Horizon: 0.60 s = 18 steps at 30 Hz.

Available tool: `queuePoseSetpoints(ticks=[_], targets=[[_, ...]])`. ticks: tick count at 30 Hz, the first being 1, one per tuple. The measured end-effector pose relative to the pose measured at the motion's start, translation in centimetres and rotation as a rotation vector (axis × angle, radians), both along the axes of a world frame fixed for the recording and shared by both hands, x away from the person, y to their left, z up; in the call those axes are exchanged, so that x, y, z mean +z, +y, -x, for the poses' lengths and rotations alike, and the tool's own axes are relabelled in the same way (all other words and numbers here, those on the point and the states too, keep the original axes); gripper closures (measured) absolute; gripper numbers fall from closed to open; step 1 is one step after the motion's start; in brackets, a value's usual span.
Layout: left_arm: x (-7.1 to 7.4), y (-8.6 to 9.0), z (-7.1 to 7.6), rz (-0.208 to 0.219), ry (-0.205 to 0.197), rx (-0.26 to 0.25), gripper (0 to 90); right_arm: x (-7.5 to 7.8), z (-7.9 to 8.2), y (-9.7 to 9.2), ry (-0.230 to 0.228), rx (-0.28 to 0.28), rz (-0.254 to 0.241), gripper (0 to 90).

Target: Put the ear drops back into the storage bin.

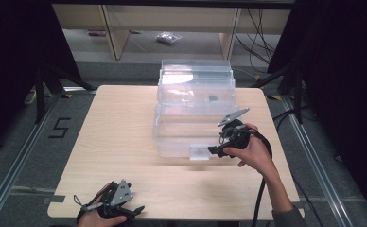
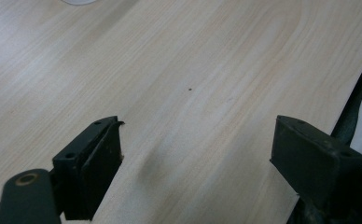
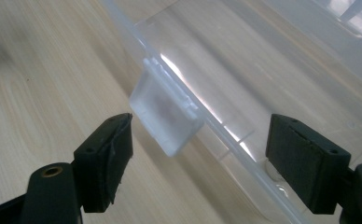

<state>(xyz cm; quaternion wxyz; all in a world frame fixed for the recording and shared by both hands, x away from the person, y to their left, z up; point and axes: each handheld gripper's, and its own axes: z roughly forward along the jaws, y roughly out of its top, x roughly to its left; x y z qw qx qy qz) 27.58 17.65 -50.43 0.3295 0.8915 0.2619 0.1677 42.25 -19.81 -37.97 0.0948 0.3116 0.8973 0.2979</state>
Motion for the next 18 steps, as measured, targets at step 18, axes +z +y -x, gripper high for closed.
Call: queuePoseSetpoints(ticks=[18], targets=[[0.1,0.1,0.0,-0.008,-0.010,-0.011,15.7,-0.6,2.7,0.2,-0.009,0.019,-0.042,22.8]])
